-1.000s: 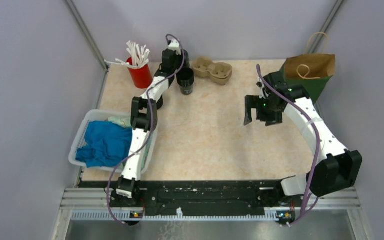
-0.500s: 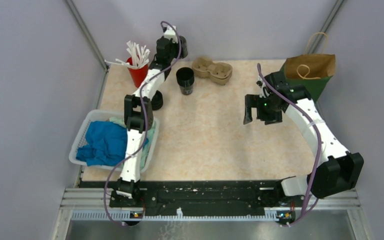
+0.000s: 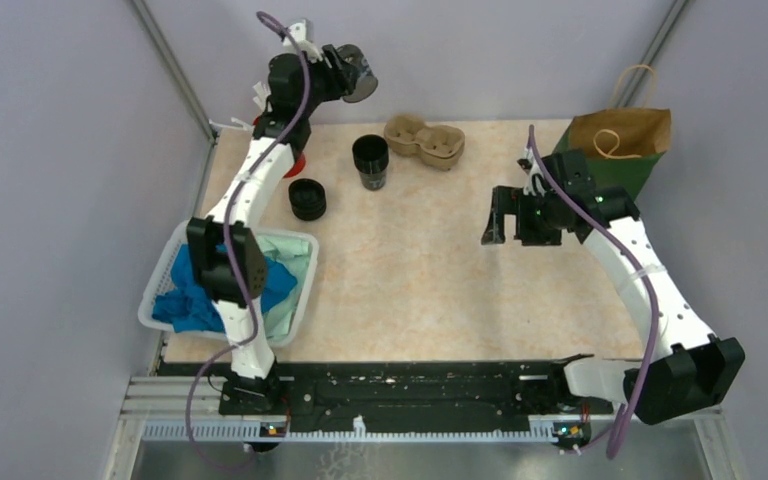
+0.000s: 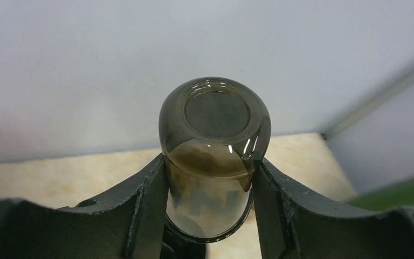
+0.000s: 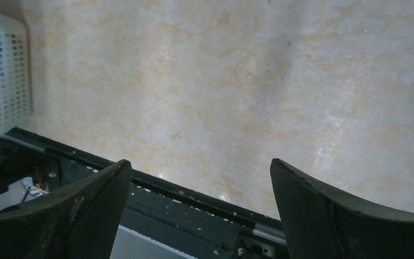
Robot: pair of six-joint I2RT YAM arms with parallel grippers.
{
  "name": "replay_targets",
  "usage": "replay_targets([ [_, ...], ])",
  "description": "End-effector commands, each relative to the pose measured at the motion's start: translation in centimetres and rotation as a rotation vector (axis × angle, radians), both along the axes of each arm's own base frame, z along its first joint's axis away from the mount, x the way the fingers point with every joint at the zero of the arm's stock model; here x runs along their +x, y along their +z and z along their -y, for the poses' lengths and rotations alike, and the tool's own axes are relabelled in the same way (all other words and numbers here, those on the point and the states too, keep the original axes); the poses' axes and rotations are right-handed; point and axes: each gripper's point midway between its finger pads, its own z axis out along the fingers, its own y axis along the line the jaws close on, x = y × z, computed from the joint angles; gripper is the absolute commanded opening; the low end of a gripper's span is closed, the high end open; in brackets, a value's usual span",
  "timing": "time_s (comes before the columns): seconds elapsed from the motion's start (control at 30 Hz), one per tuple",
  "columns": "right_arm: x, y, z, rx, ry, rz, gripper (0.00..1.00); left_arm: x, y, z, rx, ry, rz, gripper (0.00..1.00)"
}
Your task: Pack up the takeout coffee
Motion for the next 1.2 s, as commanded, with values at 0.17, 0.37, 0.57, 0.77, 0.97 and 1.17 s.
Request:
replay_targets([
  [0.17, 5.2, 11.3, -9.6, 0.644, 0.103, 0.265, 0.99, -15.0, 3.6, 1.7, -0.523, -0.206, -0.164, 0.55],
  [0.37, 5.8, 18.6, -17.6, 1.096, 0.236, 0.392, 0.99, -21.6, 0.8, 1.6, -0.76, -0.249, -0.301, 0.53],
  [0.57, 8.3, 17.9, -21.6, 1.201, 0.167, 0.33, 0.98, -24.1, -0.2, 1.4, -0.837, -0.265, -0.364, 0.53],
  [0.77, 9.8, 17.2, -23.0, 1.273, 0.073, 0.271, 0.91, -24.6, -0.9, 1.8, -0.867, -0.284, -0.395, 0.53],
  [0.97, 11.6, 16.7, -24.3, 1.343, 0.008, 0.208, 0.7, -24.2, -2.6, 3.2, -0.883, -0.31, -0.447, 0.53],
  [1.17, 12.2, 15.1, -24.1, 1.466, -0.078, 0.124, 0.61, -22.9, -3.6, 2.9, -0.846, -0.288, -0.439, 0.55],
])
